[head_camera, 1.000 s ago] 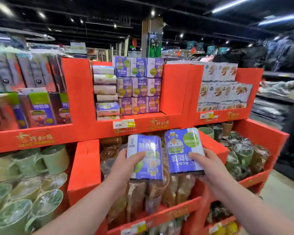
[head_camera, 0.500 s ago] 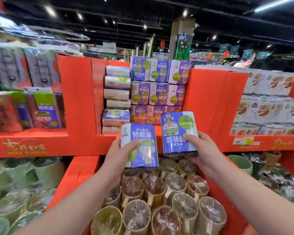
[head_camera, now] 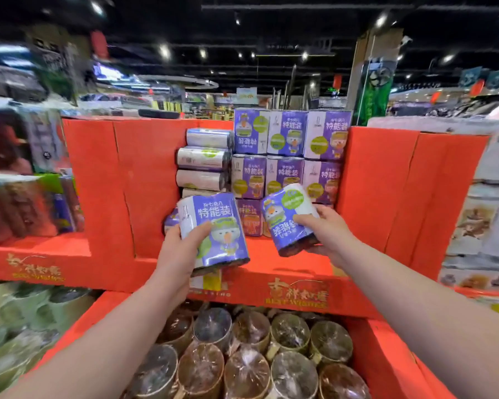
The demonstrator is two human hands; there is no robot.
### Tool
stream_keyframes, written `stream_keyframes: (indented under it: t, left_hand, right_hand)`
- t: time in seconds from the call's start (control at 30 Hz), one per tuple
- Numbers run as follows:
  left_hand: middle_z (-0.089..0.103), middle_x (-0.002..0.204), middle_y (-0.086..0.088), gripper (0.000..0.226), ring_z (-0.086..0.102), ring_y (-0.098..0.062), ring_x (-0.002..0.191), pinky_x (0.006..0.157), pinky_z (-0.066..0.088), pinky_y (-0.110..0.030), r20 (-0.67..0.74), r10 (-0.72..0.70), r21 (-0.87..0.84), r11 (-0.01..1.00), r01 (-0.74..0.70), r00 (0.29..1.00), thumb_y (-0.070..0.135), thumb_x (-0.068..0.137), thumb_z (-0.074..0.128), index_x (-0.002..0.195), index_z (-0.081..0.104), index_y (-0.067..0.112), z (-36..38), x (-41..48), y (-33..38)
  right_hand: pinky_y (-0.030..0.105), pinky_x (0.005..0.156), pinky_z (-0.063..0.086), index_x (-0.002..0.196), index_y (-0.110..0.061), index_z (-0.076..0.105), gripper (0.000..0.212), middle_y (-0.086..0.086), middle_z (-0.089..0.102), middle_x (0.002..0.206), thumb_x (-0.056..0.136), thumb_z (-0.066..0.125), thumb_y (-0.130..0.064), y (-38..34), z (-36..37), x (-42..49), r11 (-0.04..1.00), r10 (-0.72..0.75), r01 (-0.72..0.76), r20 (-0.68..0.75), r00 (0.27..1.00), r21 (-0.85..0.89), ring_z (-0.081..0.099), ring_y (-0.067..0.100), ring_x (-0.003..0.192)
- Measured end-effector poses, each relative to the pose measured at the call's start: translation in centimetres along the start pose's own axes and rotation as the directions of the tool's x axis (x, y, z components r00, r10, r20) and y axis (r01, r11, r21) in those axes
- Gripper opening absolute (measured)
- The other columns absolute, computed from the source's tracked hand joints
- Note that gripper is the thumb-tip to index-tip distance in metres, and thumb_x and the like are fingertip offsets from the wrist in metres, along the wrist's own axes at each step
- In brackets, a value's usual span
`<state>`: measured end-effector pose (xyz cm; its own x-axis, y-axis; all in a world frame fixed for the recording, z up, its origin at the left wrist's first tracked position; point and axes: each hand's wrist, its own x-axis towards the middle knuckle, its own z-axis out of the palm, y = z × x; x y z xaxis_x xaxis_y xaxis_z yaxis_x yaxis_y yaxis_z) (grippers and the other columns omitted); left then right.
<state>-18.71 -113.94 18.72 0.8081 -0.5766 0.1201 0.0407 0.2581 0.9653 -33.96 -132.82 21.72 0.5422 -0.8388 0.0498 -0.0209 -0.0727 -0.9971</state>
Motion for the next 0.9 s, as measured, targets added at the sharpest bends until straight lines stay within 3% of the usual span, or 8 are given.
stream_keyframes:
  t: [0.07, 0.17, 0.27, 0.33, 0.57, 0.7, 0.8, 0.9]
  left_hand:
    - [0.071, 0.108, -0.016, 0.035, 0.070, -0.034, 0.095, 0.075, 0.058, -0.038, -0.019, 0.007, 0.017, 1.000, -0.006, 1.000, 0.020, 0.090, 0.063, 0.121, 0.059, 0.005, 0.1, 0.7, 0.1]
    - [0.071, 0.109, -0.014, 0.033, 0.069, -0.033, 0.098, 0.087, 0.055, -0.047, -0.029, 0.023, 0.030, 0.999, -0.022, 0.999, 0.019, 0.090, 0.063, 0.121, 0.059, 0.007, 0.3, 1.5, 0.3]
    - [0.072, 0.106, -0.012, 0.027, 0.069, -0.033, 0.097, 0.091, 0.053, -0.051, -0.006, 0.027, 0.051, 0.998, -0.026, 1.000, 0.019, 0.091, 0.063, 0.117, 0.061, 0.010, 0.2, 2.4, 0.2]
    - [0.073, 0.105, -0.010, 0.028, 0.070, -0.031, 0.096, 0.091, 0.053, -0.051, 0.010, 0.039, 0.069, 0.997, -0.040, 0.999, 0.021, 0.089, 0.066, 0.115, 0.062, 0.012, -0.2, 3.1, -0.1]
    - [0.072, 0.108, -0.012, 0.057, 0.070, -0.033, 0.096, 0.091, 0.051, -0.058, 0.032, 0.056, 0.057, 0.997, -0.058, 0.998, 0.036, 0.068, 0.074, 0.117, 0.060, 0.011, -1.8, 5.6, -0.5]
    - [0.070, 0.111, -0.013, 0.040, 0.069, -0.032, 0.097, 0.089, 0.053, -0.054, 0.034, 0.074, 0.025, 0.997, -0.075, 0.997, 0.018, 0.085, 0.071, 0.121, 0.055, 0.010, -2.3, 6.4, -1.0]
    - [0.071, 0.109, -0.011, 0.041, 0.070, -0.031, 0.096, 0.088, 0.054, -0.054, 0.045, 0.078, 0.010, 0.997, -0.078, 0.996, 0.019, 0.083, 0.073, 0.119, 0.055, 0.013, -2.6, 6.6, -1.5]
    - [0.072, 0.107, -0.011, 0.044, 0.071, -0.030, 0.093, 0.085, 0.055, -0.051, 0.054, 0.087, 0.006, 0.996, -0.088, 0.995, 0.023, 0.074, 0.074, 0.114, 0.057, 0.016, -2.7, 6.3, -1.6]
  right_hand:
    - [0.031, 0.074, 0.046, 0.119, -0.020, 0.054, 0.050, 0.004, 0.060, 0.113, 0.075, 0.076, -0.012, 0.0, -0.1, 1.3, 0.978, -0.101, 0.087, -0.065, 0.993, -0.191, 0.057, 0.020, 0.087]
    - [0.028, 0.086, 0.039, 0.135, -0.014, 0.042, 0.081, 0.008, 0.050, 0.126, 0.067, 0.085, -0.022, -0.4, -0.1, 2.9, 0.805, -0.224, 0.156, -0.050, 0.973, -0.572, 0.051, 0.023, 0.112]
    - [0.028, 0.098, 0.039, 0.140, -0.016, 0.034, 0.094, 0.009, 0.043, 0.139, 0.063, 0.087, -0.027, -0.2, 0.8, 4.1, 0.708, -0.232, 0.215, 0.066, 0.970, -0.673, 0.046, 0.025, 0.125]
    - [0.039, 0.103, 0.041, 0.141, -0.021, 0.032, 0.097, 0.007, 0.045, 0.140, 0.062, 0.087, -0.034, 0.2, 1.8, 4.9, 0.618, -0.198, 0.230, 0.135, 0.971, -0.752, 0.047, 0.027, 0.127]
    - [0.021, 0.093, 0.037, 0.147, -0.028, 0.034, 0.086, -0.002, 0.045, 0.146, 0.074, 0.079, -0.036, -0.5, 3.0, 6.2, 0.459, -0.013, 0.261, 0.287, 0.958, -0.849, 0.047, 0.020, 0.129]
    - [0.028, 0.075, 0.049, 0.144, -0.030, 0.040, 0.080, -0.001, 0.056, 0.124, 0.074, 0.079, -0.025, -0.1, 2.8, 6.7, 0.465, 0.077, 0.228, 0.296, 0.952, -0.855, 0.058, 0.020, 0.100]
    - [0.025, 0.086, 0.044, 0.136, -0.022, 0.048, 0.070, -0.001, 0.057, 0.130, 0.074, 0.080, -0.028, 0.8, 3.8, 8.3, 0.473, -0.033, 0.243, 0.258, 0.965, -0.847, 0.056, 0.019, 0.114]
    - [0.028, 0.097, 0.042, 0.146, -0.023, 0.036, 0.082, 0.002, 0.048, 0.143, 0.075, 0.078, -0.030, 1.6, 5.5, 10.1, 0.511, -0.079, 0.224, 0.214, 0.974, -0.830, 0.049, 0.023, 0.127]
